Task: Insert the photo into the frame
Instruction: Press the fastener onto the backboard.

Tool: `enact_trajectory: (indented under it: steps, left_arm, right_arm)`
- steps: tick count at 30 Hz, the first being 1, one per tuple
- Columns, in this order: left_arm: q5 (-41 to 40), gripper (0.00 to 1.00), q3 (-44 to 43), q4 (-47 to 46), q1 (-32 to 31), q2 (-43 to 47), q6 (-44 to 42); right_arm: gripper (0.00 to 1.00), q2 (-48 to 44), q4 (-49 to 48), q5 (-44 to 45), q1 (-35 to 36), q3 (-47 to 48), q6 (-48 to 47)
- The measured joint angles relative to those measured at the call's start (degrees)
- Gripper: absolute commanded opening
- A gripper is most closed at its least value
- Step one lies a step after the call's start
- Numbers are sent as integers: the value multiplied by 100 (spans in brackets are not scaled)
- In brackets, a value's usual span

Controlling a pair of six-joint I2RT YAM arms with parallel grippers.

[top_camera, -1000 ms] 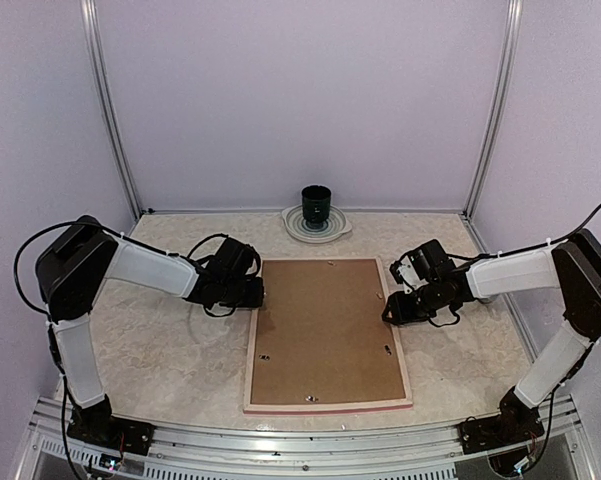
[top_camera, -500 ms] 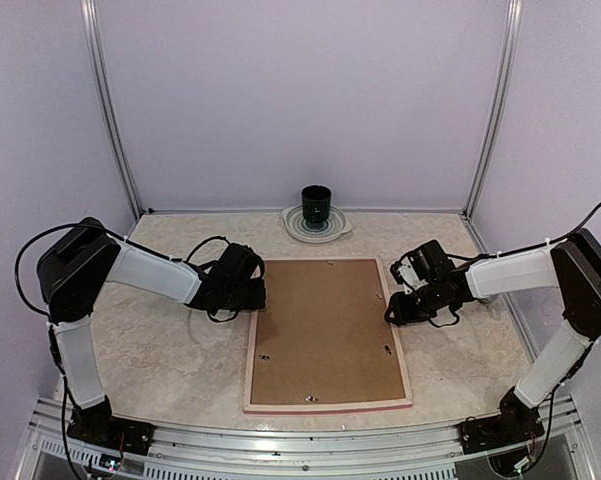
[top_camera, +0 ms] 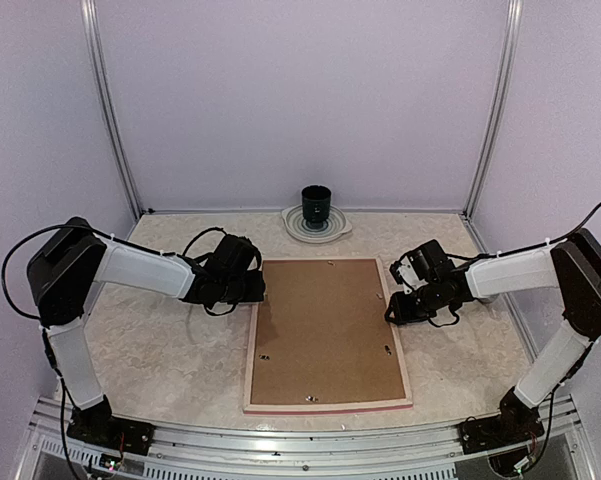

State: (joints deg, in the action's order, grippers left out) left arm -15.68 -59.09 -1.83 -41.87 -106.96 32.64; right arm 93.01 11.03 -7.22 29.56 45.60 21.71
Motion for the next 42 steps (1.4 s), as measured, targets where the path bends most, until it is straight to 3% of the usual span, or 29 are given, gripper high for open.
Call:
enact_trajectory:
  steps: [16,27,42]
  left_arm:
    - [2,40,-426,874,-76,-328,-492]
    - [-321,28,-601,868,-96,-509,-568]
    - [-422,25,-601,824,-131,-531,-516]
  right_arm:
    - [32,0,42,22,0,55,0]
    - [32,0,50,22,0,55,0]
    - [32,37,144,22,0,142,-4]
